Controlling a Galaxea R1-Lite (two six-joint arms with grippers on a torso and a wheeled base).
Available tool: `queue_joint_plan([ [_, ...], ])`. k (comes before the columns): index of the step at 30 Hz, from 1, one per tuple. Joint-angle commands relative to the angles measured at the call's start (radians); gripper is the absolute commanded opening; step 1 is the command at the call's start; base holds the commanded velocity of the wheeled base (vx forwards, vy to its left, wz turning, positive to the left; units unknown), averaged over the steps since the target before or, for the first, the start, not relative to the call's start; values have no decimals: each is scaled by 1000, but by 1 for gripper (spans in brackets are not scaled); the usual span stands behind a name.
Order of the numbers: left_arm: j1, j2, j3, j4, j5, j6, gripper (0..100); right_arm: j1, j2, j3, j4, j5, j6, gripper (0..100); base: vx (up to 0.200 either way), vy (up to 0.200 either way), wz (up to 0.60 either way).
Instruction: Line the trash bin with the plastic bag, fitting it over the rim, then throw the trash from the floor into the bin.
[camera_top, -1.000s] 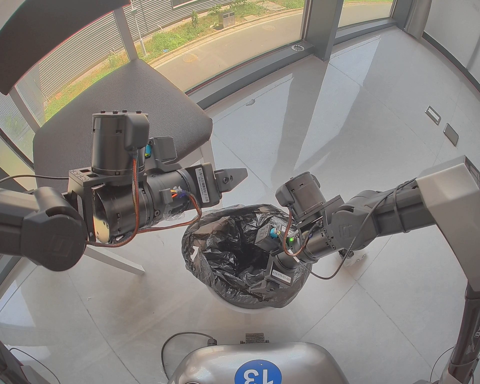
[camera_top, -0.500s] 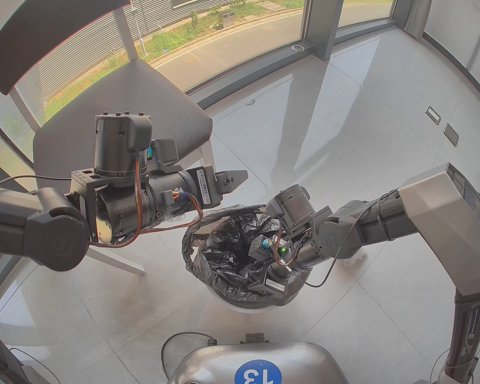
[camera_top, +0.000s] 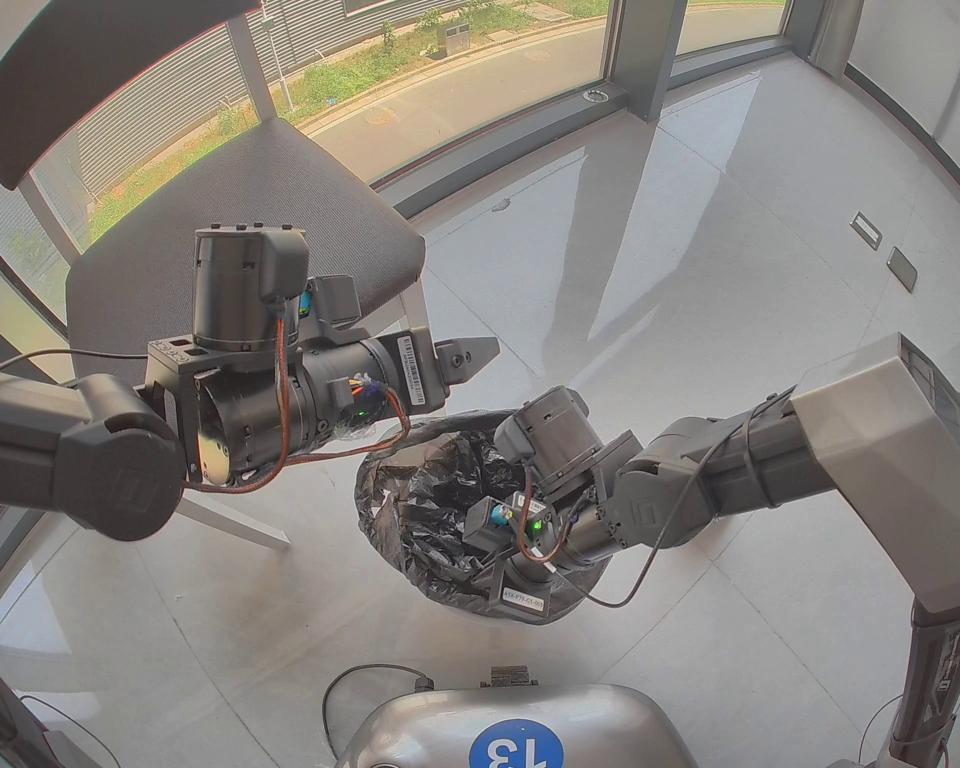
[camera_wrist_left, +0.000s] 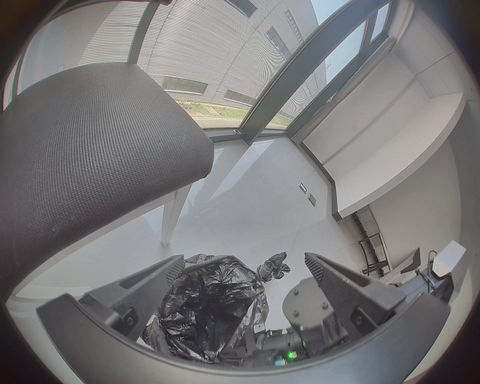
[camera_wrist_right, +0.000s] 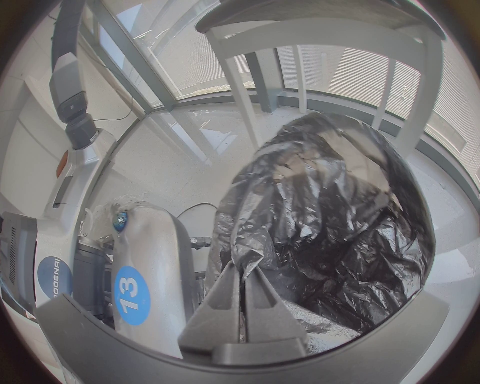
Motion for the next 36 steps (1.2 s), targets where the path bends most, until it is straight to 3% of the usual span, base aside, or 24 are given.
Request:
queue_joint_plan([
  [1, 0, 2, 0, -2, 1, 0, 100, 47, -16, 23, 2, 0, 1, 0, 0, 0, 0],
  [12, 0, -12, 12, 1, 1, 0, 100, 98, -14, 52, 4, -3, 36, 0, 0, 0, 0],
  [13, 0, -12, 12, 1, 1, 0, 100, 98, -16, 52, 5, -3, 36, 100, 0, 0, 0],
  [25, -20, -15, 76, 19, 1, 38, 100, 73, -99, 46, -1, -27, 56, 100, 0, 0, 0],
  [31, -25, -40, 222, 79, 2, 167, 100, -3, -248, 87, 4, -129, 61, 100, 0, 0, 0],
  [34, -23, -38, 240, 90, 4, 179, 100, -36, -284, 107, 4, -132, 62, 100, 0, 0, 0],
  [36, -12, -23, 245, 117, 7, 204, 100, -99, -353, 141, 5, -132, 72, 100, 0, 0, 0],
])
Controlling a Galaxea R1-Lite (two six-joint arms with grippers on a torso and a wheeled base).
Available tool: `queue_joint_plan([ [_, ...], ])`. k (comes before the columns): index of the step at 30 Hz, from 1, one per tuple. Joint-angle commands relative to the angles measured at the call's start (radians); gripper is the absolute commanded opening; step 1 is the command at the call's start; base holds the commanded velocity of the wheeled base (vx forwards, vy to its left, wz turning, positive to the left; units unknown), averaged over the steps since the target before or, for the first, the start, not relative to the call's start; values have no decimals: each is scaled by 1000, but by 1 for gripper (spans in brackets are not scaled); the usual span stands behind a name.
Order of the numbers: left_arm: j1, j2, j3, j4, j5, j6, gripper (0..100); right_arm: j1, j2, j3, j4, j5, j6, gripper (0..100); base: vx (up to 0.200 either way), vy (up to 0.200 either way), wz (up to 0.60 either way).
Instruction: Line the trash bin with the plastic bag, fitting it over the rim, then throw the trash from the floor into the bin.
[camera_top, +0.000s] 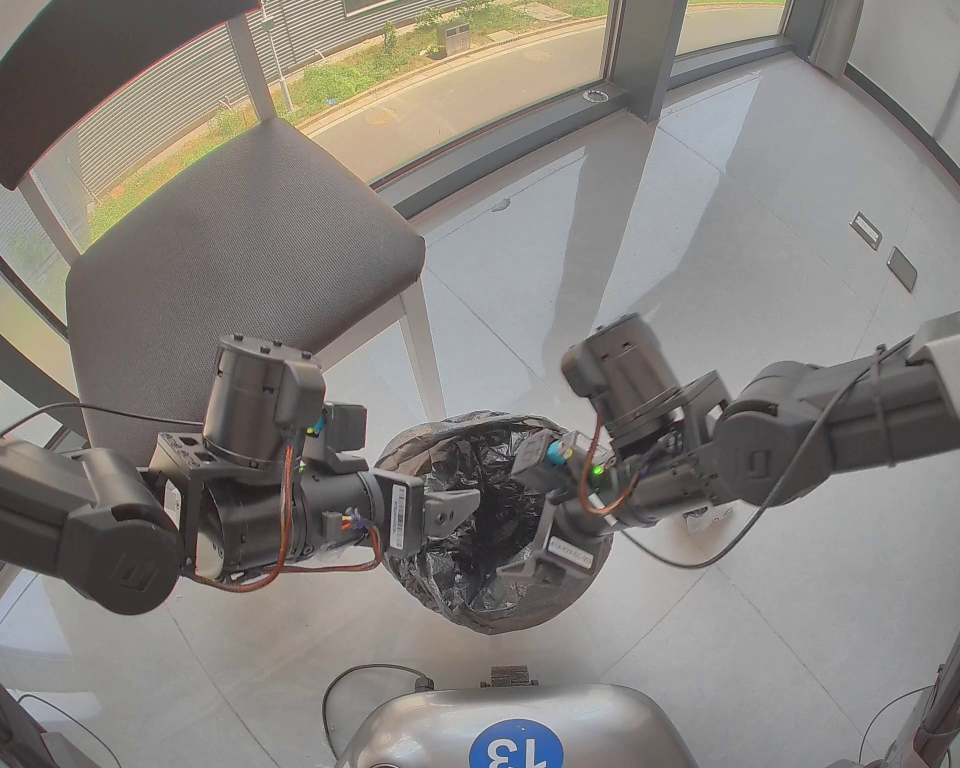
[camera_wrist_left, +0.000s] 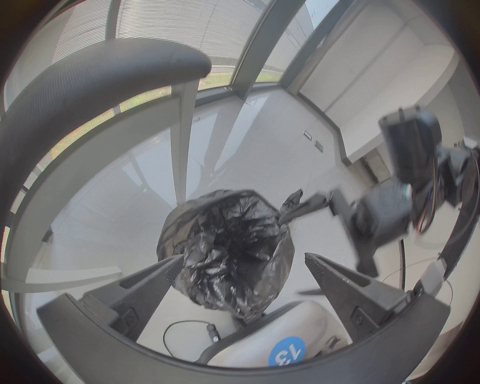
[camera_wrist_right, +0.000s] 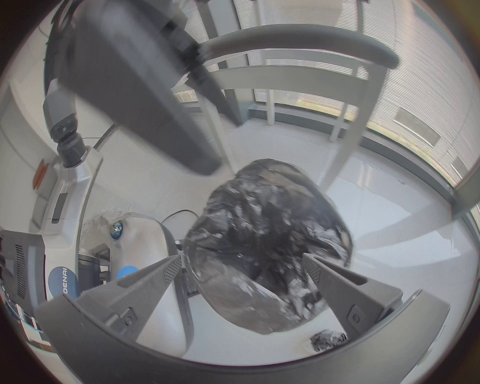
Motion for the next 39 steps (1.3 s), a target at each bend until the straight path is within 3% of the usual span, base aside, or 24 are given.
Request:
queue_joint_plan([
  [1, 22, 13, 35, 55, 10, 68, 100, -116, -170, 63, 1, -9, 29, 100, 0, 0, 0],
  [5, 108, 15, 57, 98, 18, 265, 100, -165, -257, 98, 12, -7, 90, 100, 0, 0, 0],
  [8, 151, 33, 52, 100, 22, 332, 100, -203, -311, 129, 41, -7, 95, 100, 0, 0, 0],
  [14, 197, 107, 12, 95, 39, 326, 100, -229, -354, 156, 61, -7, 134, 100, 0, 0, 0],
  [20, 216, 227, -174, 104, 30, 193, 100, -228, -373, 171, 61, -7, 145, 100, 0, 0, 0],
  [28, 217, 334, -304, 116, 27, 167, 100, -240, -397, 185, 60, -7, 145, 100, 0, 0, 0],
  [31, 229, 388, -381, 118, 14, 110, 100, -251, -420, 205, 60, -1, 144, 100, 0, 0, 0],
  [39, 259, 460, -437, 116, 5, 81, 100, -271, -448, 221, 60, 3, 139, 100, 0, 0, 0],
])
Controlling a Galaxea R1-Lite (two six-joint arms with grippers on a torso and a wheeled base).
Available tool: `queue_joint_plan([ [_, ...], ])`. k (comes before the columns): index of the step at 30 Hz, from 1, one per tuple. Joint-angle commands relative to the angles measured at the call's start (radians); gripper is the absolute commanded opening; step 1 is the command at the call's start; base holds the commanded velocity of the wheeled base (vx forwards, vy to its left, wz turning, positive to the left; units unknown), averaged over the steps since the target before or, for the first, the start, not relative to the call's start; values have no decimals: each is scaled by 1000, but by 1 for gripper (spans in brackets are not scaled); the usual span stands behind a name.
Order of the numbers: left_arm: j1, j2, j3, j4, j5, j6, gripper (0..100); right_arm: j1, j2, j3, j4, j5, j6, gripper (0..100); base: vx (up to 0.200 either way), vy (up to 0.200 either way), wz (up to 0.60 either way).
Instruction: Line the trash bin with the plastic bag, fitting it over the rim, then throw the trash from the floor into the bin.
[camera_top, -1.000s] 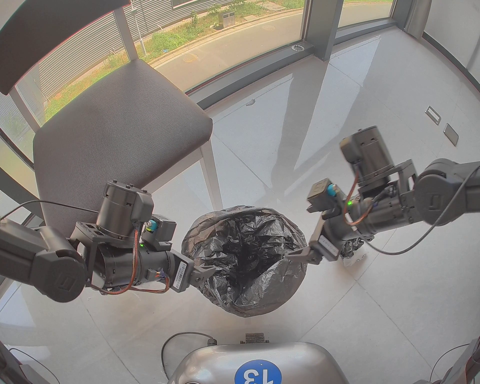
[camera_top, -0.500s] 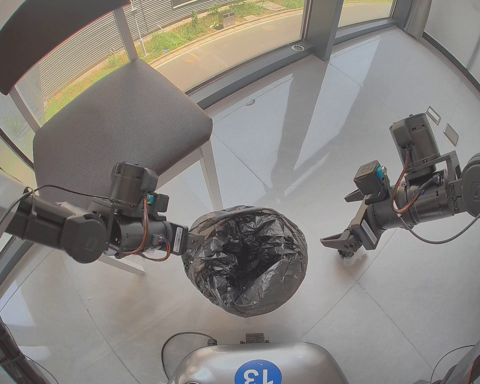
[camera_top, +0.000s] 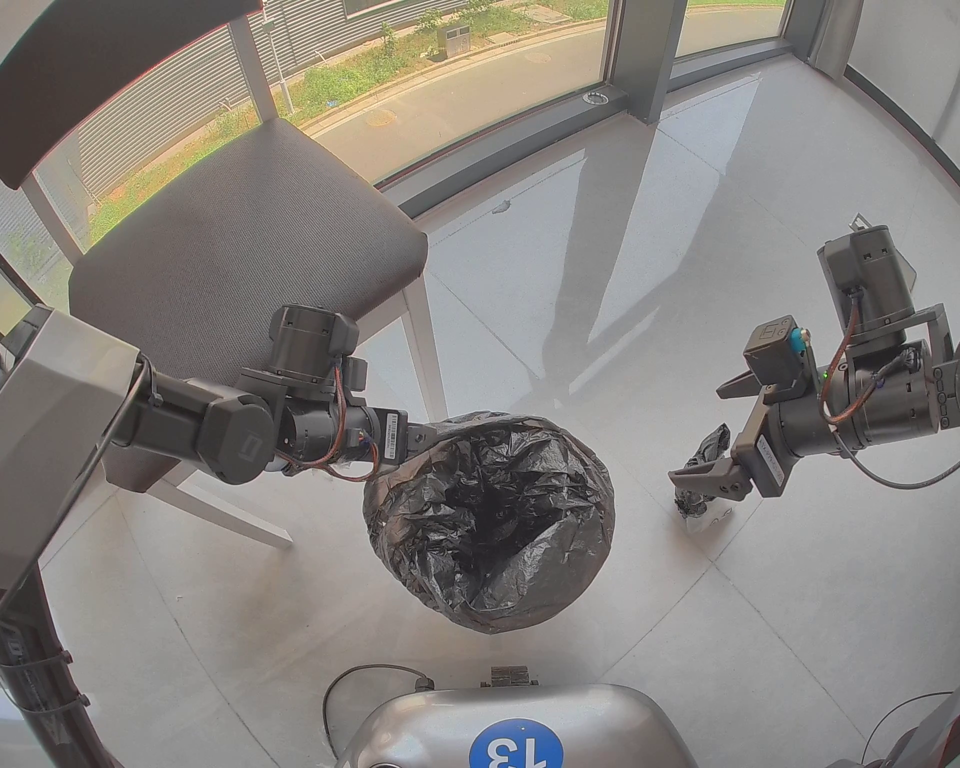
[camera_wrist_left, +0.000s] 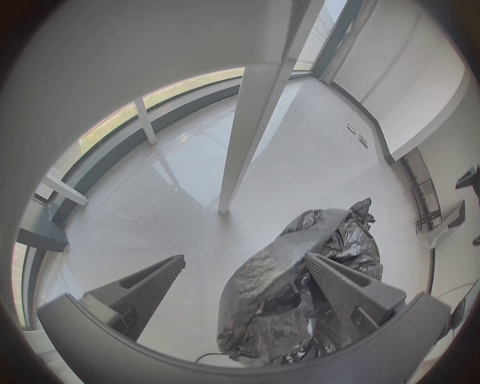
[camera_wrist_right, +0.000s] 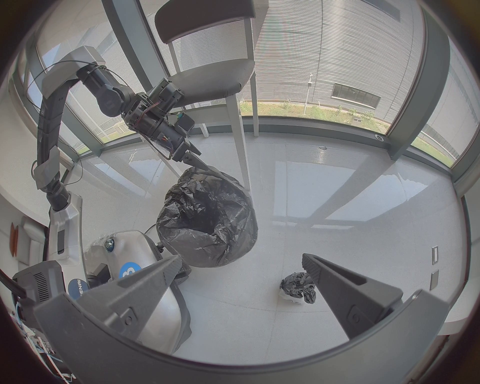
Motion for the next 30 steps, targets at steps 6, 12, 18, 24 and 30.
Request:
queue_joint_plan([
  [6, 10, 104, -67, 6, -7, -64, 100, -15, -26, 16, -2, 1, -2, 100, 0, 0, 0],
  [12, -4, 96, -42, 6, 0, -59, 100, -18, -26, 16, -5, 1, -2, 100, 0, 0, 0],
  [18, -25, 92, 16, 3, 13, -54, 100, -23, -26, 16, -6, 1, -4, 100, 0, 0, 0],
  [24, -59, 70, 41, 0, 29, -56, 100, -33, -31, 16, -6, 1, -12, 100, 0, 0, 0],
  [30, -82, 52, 76, -1, 46, -61, 100, -33, -32, 16, -8, 2, -12, 100, 0, 0, 0],
])
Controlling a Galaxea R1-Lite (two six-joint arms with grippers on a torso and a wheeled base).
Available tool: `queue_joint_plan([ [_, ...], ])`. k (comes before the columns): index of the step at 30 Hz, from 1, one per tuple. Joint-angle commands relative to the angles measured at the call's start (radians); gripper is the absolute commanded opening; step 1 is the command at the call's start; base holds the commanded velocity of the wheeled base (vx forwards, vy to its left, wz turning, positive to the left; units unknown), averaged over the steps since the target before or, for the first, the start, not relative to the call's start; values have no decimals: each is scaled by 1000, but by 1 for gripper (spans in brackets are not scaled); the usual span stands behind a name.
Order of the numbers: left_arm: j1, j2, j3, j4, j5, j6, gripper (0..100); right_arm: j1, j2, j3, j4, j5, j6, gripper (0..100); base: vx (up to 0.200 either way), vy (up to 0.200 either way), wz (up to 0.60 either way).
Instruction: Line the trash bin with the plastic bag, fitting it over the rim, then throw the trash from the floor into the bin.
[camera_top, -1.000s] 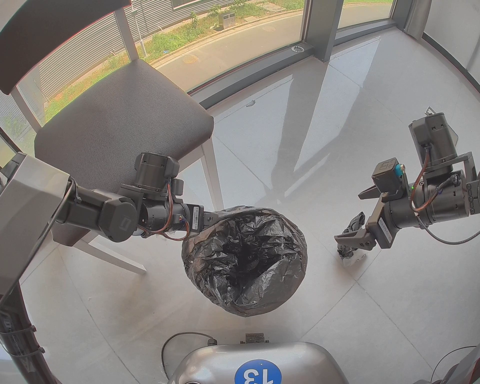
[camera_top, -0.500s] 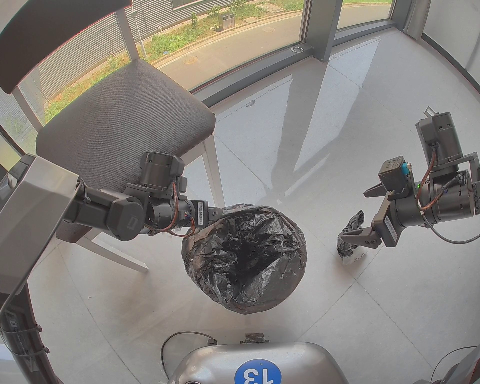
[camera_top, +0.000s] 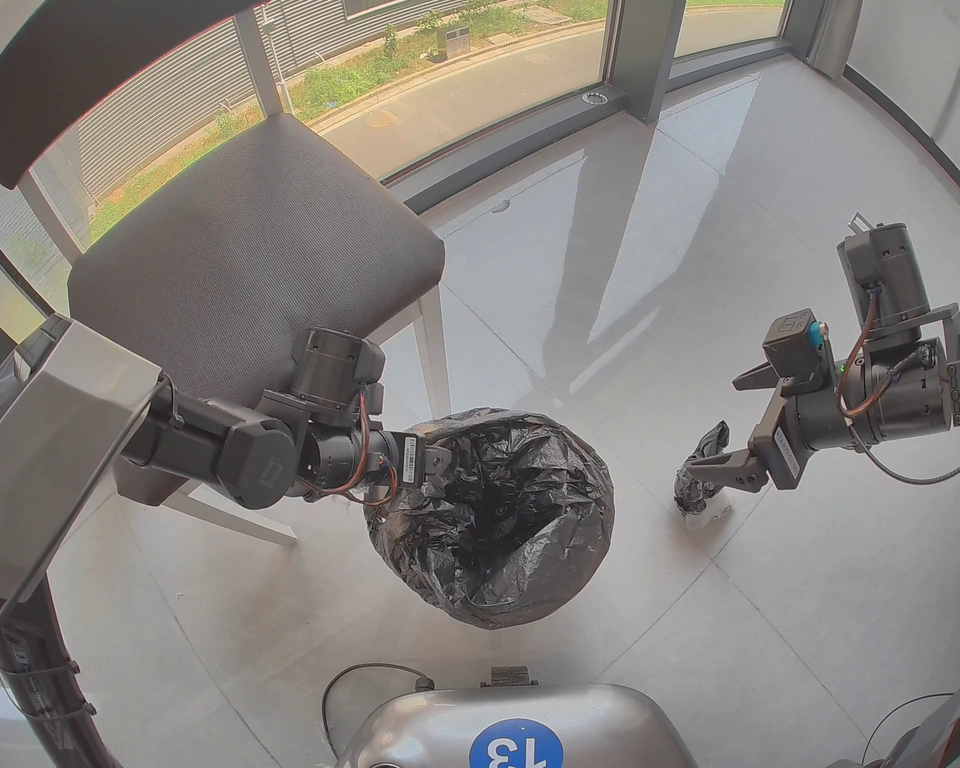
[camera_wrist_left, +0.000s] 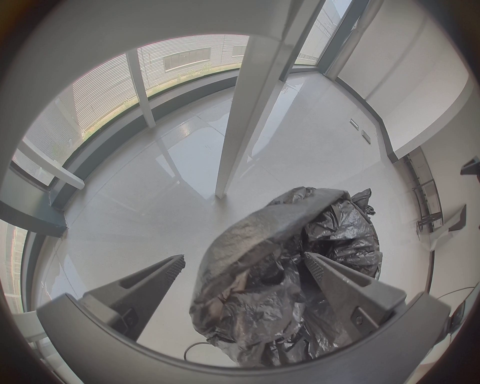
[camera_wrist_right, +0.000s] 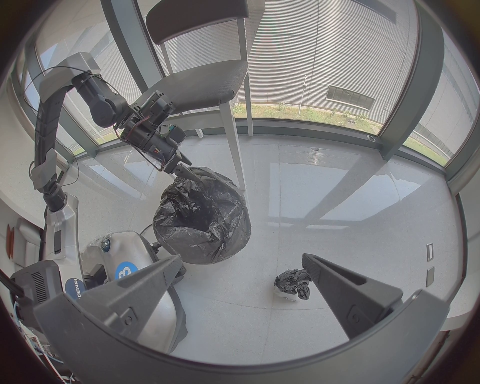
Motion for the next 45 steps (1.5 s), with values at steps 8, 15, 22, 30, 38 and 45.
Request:
queue_joint_plan([
  [8, 14, -3, 15, -3, 5, -2, 100, -10, -3, 0, 0, 1, -8, 100, 0, 0, 0],
  [15, 62, -4, -30, -5, 5, -1, 100, -12, -9, 3, 1, 3, -14, 100, 0, 0, 0],
  [22, 74, -20, -66, -5, 14, -1, 100, -12, -9, 8, 0, 3, -14, 100, 0, 0, 0],
  [30, 26, -126, -46, -5, 16, -1, 100, -13, -3, 9, 0, 3, -14, 100, 0, 0, 0],
  [38, -32, -238, 79, -6, 17, 1, 100, -15, 51, -4, -14, 3, -30, 100, 0, 0, 0],
  [45, -102, -288, 208, -9, 19, 1, 100, -16, 53, -1, -17, 3, -37, 100, 0, 0, 0],
])
